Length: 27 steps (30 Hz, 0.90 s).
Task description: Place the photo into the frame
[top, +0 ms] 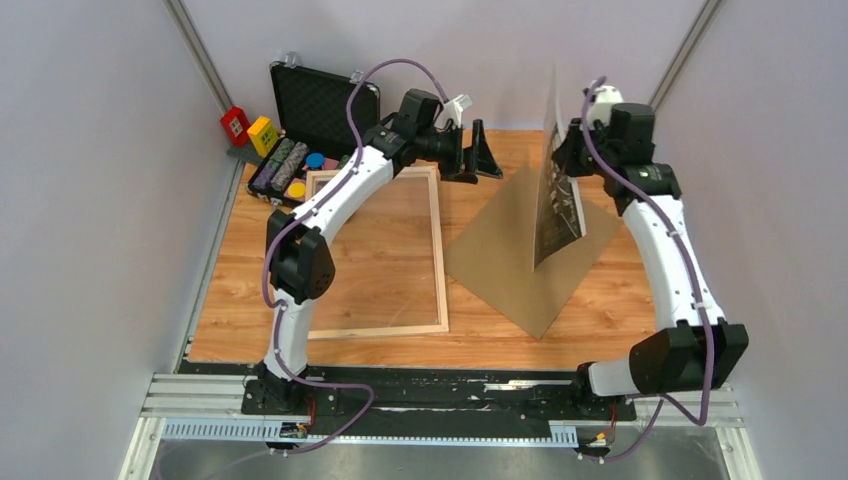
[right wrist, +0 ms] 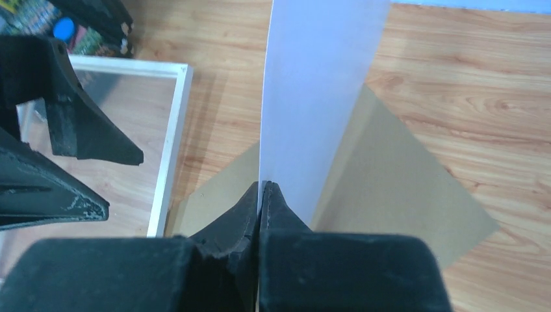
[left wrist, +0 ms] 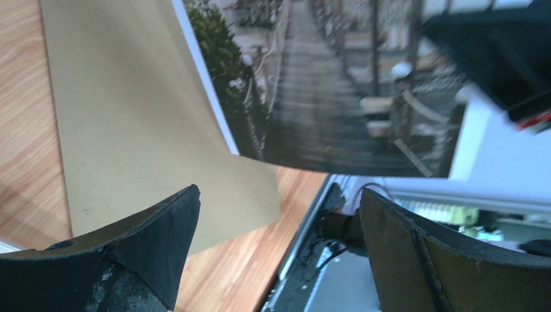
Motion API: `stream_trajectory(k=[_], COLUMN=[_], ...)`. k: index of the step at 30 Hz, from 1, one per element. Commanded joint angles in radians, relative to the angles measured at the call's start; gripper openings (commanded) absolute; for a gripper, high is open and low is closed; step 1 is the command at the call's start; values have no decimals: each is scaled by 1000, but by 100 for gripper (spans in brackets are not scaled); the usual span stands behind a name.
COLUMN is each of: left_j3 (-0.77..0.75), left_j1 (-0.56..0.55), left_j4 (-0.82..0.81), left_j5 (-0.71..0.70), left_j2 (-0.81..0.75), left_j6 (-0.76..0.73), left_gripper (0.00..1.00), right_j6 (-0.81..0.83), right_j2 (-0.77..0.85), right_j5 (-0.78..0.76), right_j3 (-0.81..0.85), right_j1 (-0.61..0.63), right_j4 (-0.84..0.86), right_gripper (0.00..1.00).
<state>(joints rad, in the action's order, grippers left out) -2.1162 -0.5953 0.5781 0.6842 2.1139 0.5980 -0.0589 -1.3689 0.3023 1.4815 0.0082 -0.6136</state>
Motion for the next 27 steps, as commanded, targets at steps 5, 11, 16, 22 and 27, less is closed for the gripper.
stream_trajectory(k=[5, 11, 16, 22, 27], left_j3=[117, 266, 368, 414, 446], left_j1=[108, 206, 241, 242, 241], left_j4=[-238, -279, -330, -351, -359], left_j5=[104, 50, 63, 59, 40], left_j2=[-87, -157, -175, -180, -177], left_j6=[386, 501, 591, 645, 661], left_gripper=[100, 100, 100, 100, 100], right_j6=[105, 74, 69, 65, 65], right_j2=[-173, -308, -377, -435, -477], right_j5=[-357, -385, -400, -436, -443], right_j3=[101, 166, 202, 210, 223], right_j1=[276, 373, 454, 538, 573], right_j4=[-23, -41, -57, -57, -60], right_gripper=[0, 0, 0, 0, 0])
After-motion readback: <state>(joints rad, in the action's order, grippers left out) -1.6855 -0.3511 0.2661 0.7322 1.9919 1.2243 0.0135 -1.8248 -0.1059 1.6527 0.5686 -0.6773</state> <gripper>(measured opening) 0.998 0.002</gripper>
